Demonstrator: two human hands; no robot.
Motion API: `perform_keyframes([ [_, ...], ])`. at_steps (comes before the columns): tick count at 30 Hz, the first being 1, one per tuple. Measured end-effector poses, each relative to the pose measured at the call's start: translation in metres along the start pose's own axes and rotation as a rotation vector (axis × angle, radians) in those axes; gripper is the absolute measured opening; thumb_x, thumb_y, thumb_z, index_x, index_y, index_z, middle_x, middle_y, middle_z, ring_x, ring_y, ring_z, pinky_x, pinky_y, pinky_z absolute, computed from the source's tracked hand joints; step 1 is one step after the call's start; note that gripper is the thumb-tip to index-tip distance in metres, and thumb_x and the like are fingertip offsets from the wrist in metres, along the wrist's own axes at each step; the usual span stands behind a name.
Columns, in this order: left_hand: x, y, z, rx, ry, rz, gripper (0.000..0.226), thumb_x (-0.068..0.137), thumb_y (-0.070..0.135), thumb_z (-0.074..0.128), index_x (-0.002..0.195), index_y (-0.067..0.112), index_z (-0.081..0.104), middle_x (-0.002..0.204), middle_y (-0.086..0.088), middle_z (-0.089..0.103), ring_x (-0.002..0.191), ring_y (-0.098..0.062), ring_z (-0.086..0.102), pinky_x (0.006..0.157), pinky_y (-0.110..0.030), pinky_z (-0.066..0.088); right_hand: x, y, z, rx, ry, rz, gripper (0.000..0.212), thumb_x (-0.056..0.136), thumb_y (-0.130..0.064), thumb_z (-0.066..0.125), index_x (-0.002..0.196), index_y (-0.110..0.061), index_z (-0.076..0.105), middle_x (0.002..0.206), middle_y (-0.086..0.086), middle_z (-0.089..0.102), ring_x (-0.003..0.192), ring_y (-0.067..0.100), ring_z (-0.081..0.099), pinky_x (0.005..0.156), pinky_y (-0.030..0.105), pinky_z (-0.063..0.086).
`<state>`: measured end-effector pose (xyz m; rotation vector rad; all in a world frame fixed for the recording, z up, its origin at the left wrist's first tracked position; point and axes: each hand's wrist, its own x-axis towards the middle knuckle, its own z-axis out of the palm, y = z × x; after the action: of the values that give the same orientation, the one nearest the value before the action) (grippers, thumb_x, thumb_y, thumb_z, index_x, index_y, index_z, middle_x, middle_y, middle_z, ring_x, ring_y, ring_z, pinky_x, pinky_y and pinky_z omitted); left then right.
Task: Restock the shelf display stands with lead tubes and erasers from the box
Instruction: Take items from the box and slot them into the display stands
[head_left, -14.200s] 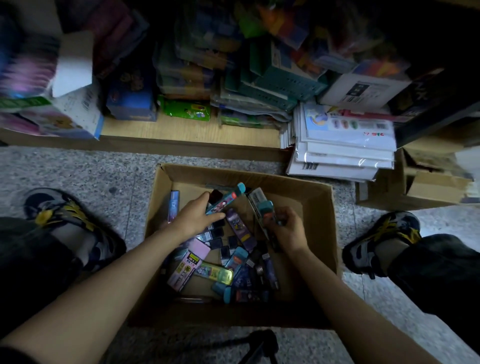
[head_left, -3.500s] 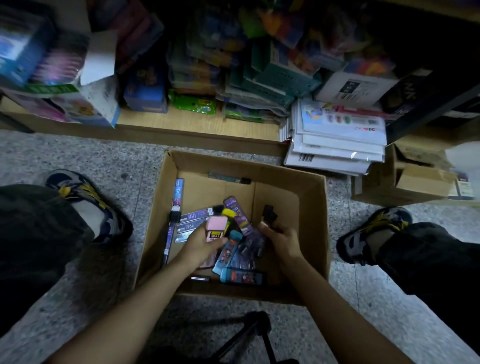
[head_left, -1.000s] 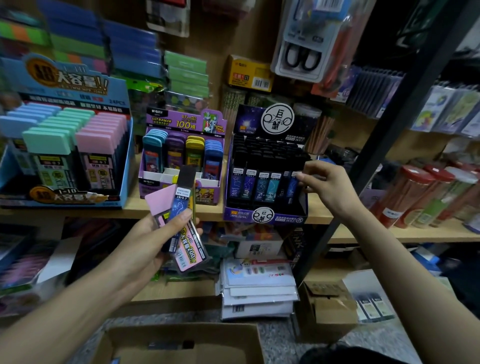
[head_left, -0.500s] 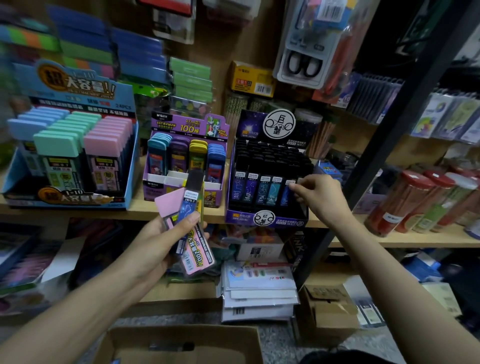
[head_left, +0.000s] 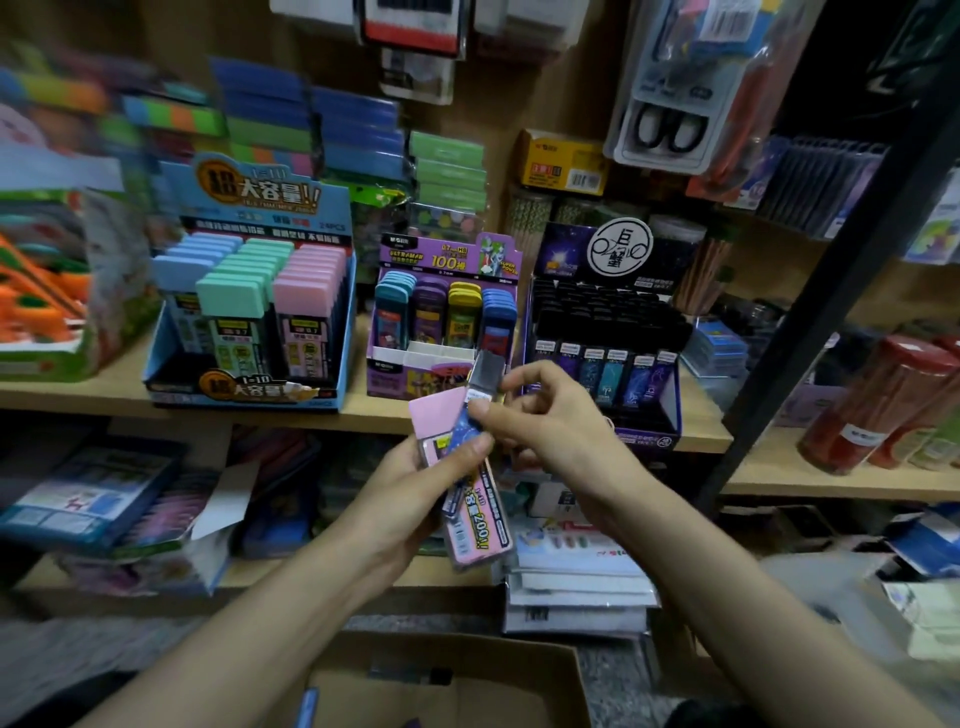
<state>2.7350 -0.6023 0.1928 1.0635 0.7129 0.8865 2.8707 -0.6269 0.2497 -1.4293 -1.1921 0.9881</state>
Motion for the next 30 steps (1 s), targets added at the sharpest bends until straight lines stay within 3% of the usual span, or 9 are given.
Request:
perform_keyframes([
  [4,-0.003,-0.001,-0.002,0.042,-0.006,-0.007,0.040,0.069,0.028,0.070,0.107,0.018,0.065,0.096,-0.007,0.073,0.085,-0.020,0.069,0.072,-0.031,0.055,-0.002,0.008,0.008,-0.004,0.019,0.037,0.027,0.081,-0.015,0.072,0.098,-0.008,0.053,0.078,0.011,0.048,0.069,0.020,0.049,0.059,0.029,0.044],
  [9,-0.003,0.000,0.002,0.059,-0.011,-0.033,0.044,0.070,0.042,0.066,0.108,0.020,0.065,0.092,-0.004,0.074,0.082,-0.015,0.071,0.066,-0.025,0.053,-0.003,0.014,0.007,0.236,0.031,0.109,0.015,0.081,-0.008,0.070,0.087,-0.004,0.058,0.060,0.003,0.060,0.045,0.009,0.055,0.042,0.017,0.044],
  [13,0.001,0.000,0.009,-0.014,0.060,-0.123,0.038,0.085,0.047,0.053,0.106,0.019,0.068,0.095,-0.004,0.075,0.085,-0.018,0.070,0.076,-0.033,0.052,0.002,0.019,-0.009,0.333,0.047,0.165,0.013,0.082,-0.013,0.069,0.080,-0.011,0.056,0.065,0.008,0.066,0.051,0.013,0.056,0.048,0.019,0.047],
  [17,0.002,0.000,0.018,0.023,0.083,-0.115,0.027,0.089,0.041,0.051,0.102,0.024,0.067,0.087,0.002,0.075,0.074,-0.011,0.070,0.070,-0.033,0.049,0.008,0.004,-0.047,0.381,0.203,0.035,0.014,0.083,-0.012,0.068,0.081,-0.013,0.055,0.058,-0.002,0.066,0.048,0.008,0.059,0.045,0.018,0.048],
  [19,0.004,0.001,0.022,0.053,0.075,-0.079,0.026,0.091,0.040,0.049,0.102,0.024,0.066,0.089,0.001,0.075,0.077,-0.009,0.071,0.073,-0.034,0.047,0.009,-0.006,-0.076,0.261,0.331,-0.140,0.013,0.083,-0.012,0.069,0.084,-0.013,0.056,0.058,-0.005,0.065,0.052,0.008,0.061,0.048,0.019,0.051],
  [22,0.005,0.003,0.026,0.056,0.087,-0.046,0.025,0.092,0.038,0.048,0.101,0.023,0.065,0.087,0.001,0.075,0.074,-0.007,0.070,0.070,-0.033,0.046,0.011,-0.010,-0.119,-0.255,0.507,-0.376,0.016,0.084,-0.017,0.069,0.094,-0.014,0.058,0.078,-0.004,0.065,0.074,0.008,0.064,0.063,0.018,0.054],
  [24,0.007,0.002,0.026,0.059,0.096,-0.032,0.025,0.092,0.038,0.047,0.102,0.023,0.065,0.086,0.001,0.075,0.073,-0.008,0.070,0.071,-0.034,0.047,0.015,-0.004,-0.140,-0.491,0.551,-0.434,0.020,0.085,-0.019,0.067,0.101,-0.011,0.059,0.090,-0.003,0.063,0.084,0.004,0.061,0.066,0.012,0.051],
  [27,0.010,0.001,0.025,0.071,0.110,-0.022,0.026,0.092,0.039,0.047,0.104,0.024,0.064,0.087,0.001,0.075,0.074,-0.009,0.070,0.073,-0.035,0.048,0.024,0.011,-0.155,-0.501,0.589,-0.440,0.019,0.087,-0.016,0.065,0.103,-0.009,0.057,0.088,-0.008,0.060,0.080,-0.003,0.060,0.062,0.008,0.049],
  [30,0.012,-0.001,0.024,0.080,0.122,-0.018,0.026,0.090,0.040,0.049,0.102,0.025,0.065,0.088,0.000,0.075,0.075,-0.011,0.070,0.078,-0.038,0.049,0.033,0.025,-0.161,-0.461,0.532,-0.399,0.014,0.088,-0.013,0.063,0.100,-0.015,0.055,0.089,-0.007,0.062,0.083,0.001,0.063,0.065,0.018,0.053],
])
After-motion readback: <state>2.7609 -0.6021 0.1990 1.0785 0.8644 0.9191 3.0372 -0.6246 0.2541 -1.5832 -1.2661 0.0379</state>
